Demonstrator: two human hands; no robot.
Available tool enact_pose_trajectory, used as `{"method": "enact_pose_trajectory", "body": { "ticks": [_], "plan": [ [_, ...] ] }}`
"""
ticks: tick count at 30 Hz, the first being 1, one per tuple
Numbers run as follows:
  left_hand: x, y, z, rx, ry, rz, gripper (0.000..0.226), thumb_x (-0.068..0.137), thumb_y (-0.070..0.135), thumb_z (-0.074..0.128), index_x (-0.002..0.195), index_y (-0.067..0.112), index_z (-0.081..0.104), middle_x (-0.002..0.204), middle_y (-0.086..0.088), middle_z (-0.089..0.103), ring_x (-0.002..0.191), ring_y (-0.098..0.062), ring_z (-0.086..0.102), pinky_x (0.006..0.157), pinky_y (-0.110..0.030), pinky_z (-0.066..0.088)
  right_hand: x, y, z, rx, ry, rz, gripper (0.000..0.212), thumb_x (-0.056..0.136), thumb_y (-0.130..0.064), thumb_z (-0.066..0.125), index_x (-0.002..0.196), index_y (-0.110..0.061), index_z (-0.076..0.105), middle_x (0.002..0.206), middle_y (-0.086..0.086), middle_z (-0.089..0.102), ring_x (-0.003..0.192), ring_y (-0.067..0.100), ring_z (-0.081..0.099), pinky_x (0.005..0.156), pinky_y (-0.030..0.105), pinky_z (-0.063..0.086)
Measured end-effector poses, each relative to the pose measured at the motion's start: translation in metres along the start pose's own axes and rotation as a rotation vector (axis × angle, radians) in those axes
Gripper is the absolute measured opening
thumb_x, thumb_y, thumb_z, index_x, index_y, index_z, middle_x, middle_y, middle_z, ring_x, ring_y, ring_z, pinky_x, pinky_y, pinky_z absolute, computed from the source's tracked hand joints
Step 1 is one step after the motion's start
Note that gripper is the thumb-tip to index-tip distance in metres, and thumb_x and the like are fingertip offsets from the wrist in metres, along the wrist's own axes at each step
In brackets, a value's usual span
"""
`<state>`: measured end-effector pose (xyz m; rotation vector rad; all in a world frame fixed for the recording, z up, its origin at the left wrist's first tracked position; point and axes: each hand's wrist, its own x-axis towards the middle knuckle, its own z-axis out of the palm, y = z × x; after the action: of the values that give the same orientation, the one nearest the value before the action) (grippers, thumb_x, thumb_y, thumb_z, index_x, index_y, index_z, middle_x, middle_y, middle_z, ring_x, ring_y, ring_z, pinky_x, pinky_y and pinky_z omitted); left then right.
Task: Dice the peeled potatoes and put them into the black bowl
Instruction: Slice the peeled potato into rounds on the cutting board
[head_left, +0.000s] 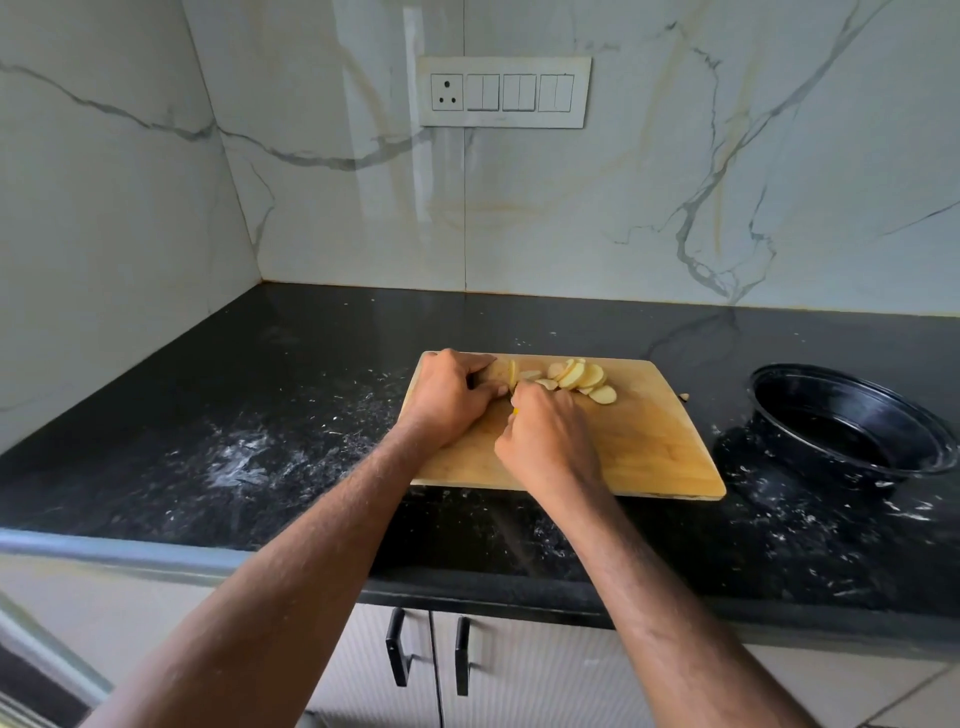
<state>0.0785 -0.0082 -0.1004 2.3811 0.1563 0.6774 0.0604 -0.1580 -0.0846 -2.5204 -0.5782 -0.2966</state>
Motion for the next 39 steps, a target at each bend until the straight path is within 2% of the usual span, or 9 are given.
{"method": "enact_pose_trajectory", "body": {
  "ticks": [5, 8, 12, 17, 21, 25, 31, 36, 39],
  "plan": [
    [-0.001, 0.0, -0.001, 0.009, 0.006, 0.004, 0.012, 0.084, 0.03, 0.079, 0.075, 0.024, 0.074, 0.063, 0.01, 0.066, 0.058, -0.009, 0.054, 0.058, -0.024, 0.043, -0.013, 0.012, -0.007, -0.004, 0.032, -0.024, 0.021, 0.093, -0.011, 0.06, 0.113, -0.014, 0.062, 0.096, 0.001, 0.059, 0.085, 0.016, 0.052, 0.06, 0.022, 0.038],
    [-0.001, 0.0, -0.001, -0.012, 0.015, -0.001, 0.013, 0.086, 0.031, 0.078, 0.091, 0.02, 0.077, 0.073, 0.01, 0.071, 0.068, -0.011, 0.063, 0.064, -0.028, 0.053, -0.017, 0.019, -0.01, -0.014, 0.054, -0.036, 0.014, 0.092, -0.011, 0.06, 0.105, -0.015, 0.063, 0.089, 0.001, 0.058, 0.08, 0.016, 0.05, 0.052, 0.019, 0.029],
    [0.0, -0.001, -0.002, 0.006, 0.033, 0.01, 0.015, 0.085, 0.03, 0.078, 0.087, 0.015, 0.075, 0.073, 0.003, 0.07, 0.069, -0.018, 0.061, 0.07, -0.038, 0.055, -0.019, 0.026, -0.011, 0.019, 0.113, -0.022, 0.006, 0.09, -0.012, 0.059, 0.092, -0.016, 0.064, 0.077, -0.002, 0.059, 0.07, 0.014, 0.049, 0.047, 0.014, 0.021],
    [-0.002, 0.002, -0.005, -0.024, 0.032, 0.009, 0.022, 0.083, 0.023, 0.081, 0.104, 0.016, 0.079, 0.087, 0.013, 0.073, 0.084, -0.009, 0.068, 0.077, -0.017, 0.053, -0.016, 0.031, -0.015, 0.148, 0.179, 0.036, 0.011, 0.087, -0.008, 0.061, 0.082, -0.017, 0.064, 0.072, -0.005, 0.06, 0.06, -0.001, 0.041, 0.047, 0.015, 0.035],
    [-0.002, 0.001, -0.004, -0.006, 0.017, -0.002, 0.039, 0.082, 0.024, 0.082, 0.119, 0.015, 0.074, 0.104, 0.005, 0.076, 0.094, -0.005, 0.067, 0.091, -0.022, 0.053, -0.015, 0.033, -0.018, 0.203, 0.172, 0.063, 0.008, 0.089, -0.01, 0.063, 0.088, -0.017, 0.068, 0.078, -0.007, 0.062, 0.064, -0.005, 0.039, 0.046, 0.011, 0.029],
    [-0.002, 0.004, -0.006, -0.05, 0.029, -0.061, 0.051, 0.079, 0.026, 0.086, 0.126, 0.013, 0.07, 0.115, 0.0, 0.074, 0.098, -0.005, 0.062, 0.091, -0.019, 0.047, -0.015, 0.032, -0.011, 0.212, 0.229, 0.052, 0.007, 0.09, -0.011, 0.063, 0.089, -0.017, 0.066, 0.078, -0.006, 0.064, 0.061, 0.001, 0.044, 0.047, 0.013, 0.03],
    [-0.004, 0.005, -0.007, -0.117, 0.027, -0.036, 0.023, 0.078, 0.027, 0.086, 0.099, 0.023, 0.08, 0.087, 0.002, 0.077, 0.085, -0.018, 0.07, 0.08, -0.038, 0.057, -0.009, 0.016, -0.003, 0.158, 0.273, -0.042, 0.007, 0.092, -0.014, 0.061, 0.098, -0.014, 0.064, 0.083, 0.005, 0.068, 0.071, 0.019, 0.051, 0.059, 0.03, 0.04],
    [-0.004, 0.005, -0.006, -0.145, 0.011, -0.021, 0.017, 0.08, 0.027, 0.085, 0.096, 0.027, 0.081, 0.087, 0.003, 0.078, 0.09, -0.023, 0.07, 0.078, -0.036, 0.056, -0.008, 0.01, 0.0, 0.115, 0.273, -0.054, 0.009, 0.091, -0.013, 0.06, 0.1, -0.014, 0.063, 0.08, 0.006, 0.067, 0.072, 0.023, 0.059, 0.057, 0.028, 0.035],
    [-0.003, 0.003, -0.006, -0.136, 0.009, -0.004, 0.007, 0.082, 0.027, 0.084, 0.087, 0.029, 0.08, 0.078, 0.007, 0.075, 0.073, -0.015, 0.067, 0.065, -0.028, 0.053, -0.009, 0.008, 0.0, 0.092, 0.262, -0.049, 0.01, 0.094, -0.014, 0.059, 0.103, -0.014, 0.062, 0.082, 0.007, 0.066, 0.071, 0.019, 0.051, 0.056, 0.029, 0.037]
  ]
}}
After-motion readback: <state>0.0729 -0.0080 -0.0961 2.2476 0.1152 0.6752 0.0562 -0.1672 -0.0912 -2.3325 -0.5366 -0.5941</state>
